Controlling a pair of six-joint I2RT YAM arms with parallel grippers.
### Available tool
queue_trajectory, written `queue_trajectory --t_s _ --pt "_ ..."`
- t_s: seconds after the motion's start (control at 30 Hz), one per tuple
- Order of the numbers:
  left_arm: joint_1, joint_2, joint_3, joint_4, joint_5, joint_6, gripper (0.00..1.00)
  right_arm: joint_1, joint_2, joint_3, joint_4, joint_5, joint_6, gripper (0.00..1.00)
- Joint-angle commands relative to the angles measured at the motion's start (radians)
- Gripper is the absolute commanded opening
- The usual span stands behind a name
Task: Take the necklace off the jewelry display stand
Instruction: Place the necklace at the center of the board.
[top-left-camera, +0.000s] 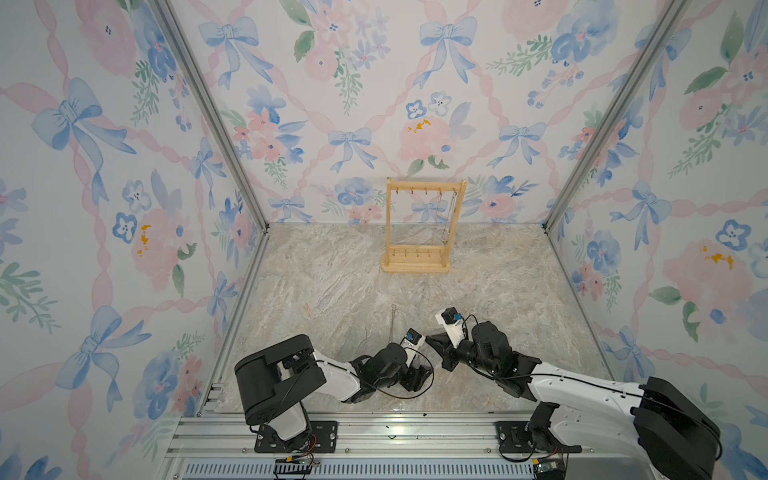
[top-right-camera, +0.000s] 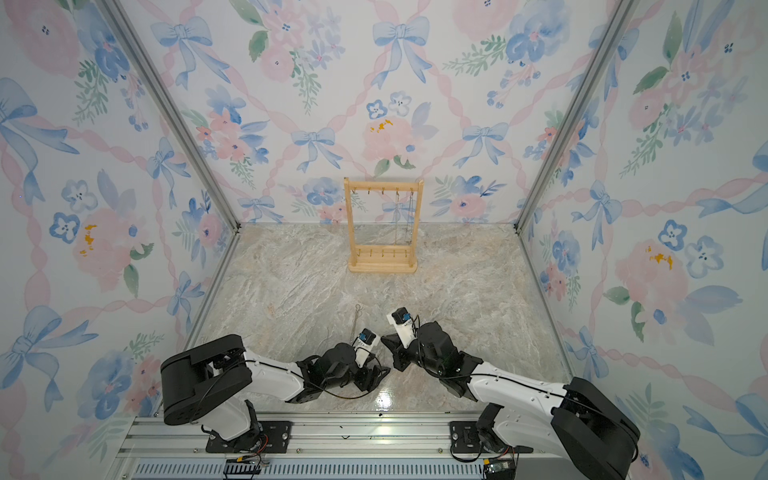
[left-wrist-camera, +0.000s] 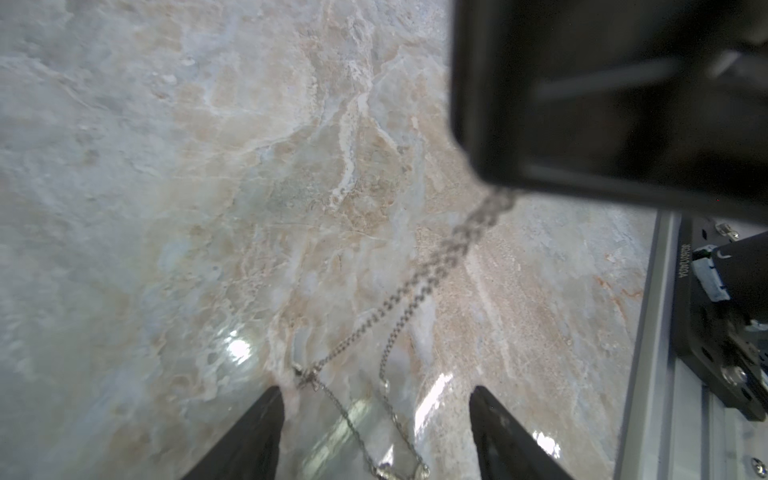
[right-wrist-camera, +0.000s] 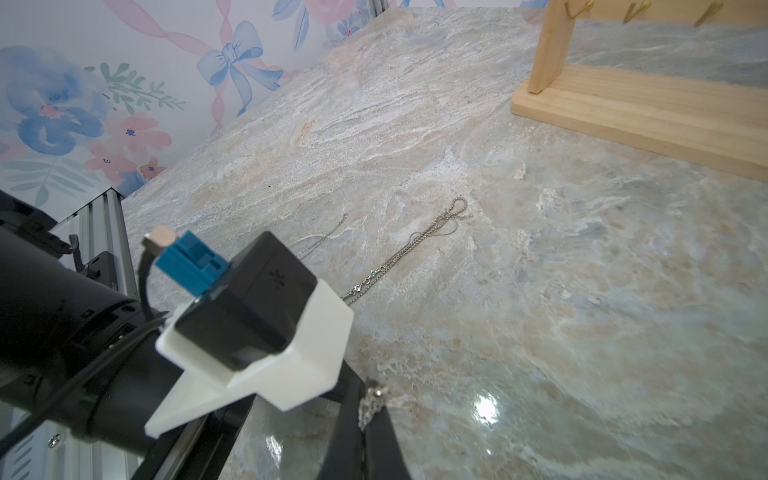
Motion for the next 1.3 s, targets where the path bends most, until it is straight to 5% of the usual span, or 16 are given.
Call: queue_trajectory --t_s 0.0,0.3,0.63,1.27 --pt "-0.018 -0.045 -0.028 -0.057 -0.015 0.019 0.70 0.011 0.017 0.027 -0.004 -0.003 -0.006 0.00" --pt "-0.059 -0.182 -0.066 -0.058 -0.093 0.029 0.50 0.003 0.083 0.052 -0.010 0.009 -0.003 0.00" --pt "-0.067 -0.118 -0.025 -0.057 -0.035 0.026 0.07 -0.018 0.157 0.082 -0.007 0.001 0.017 0.00" --pt "-0.069 0.010 0.025 -0.058 -0.022 0.006 0.00 -0.033 0.196 0.095 -0.010 -0.006 0.017 0.00"
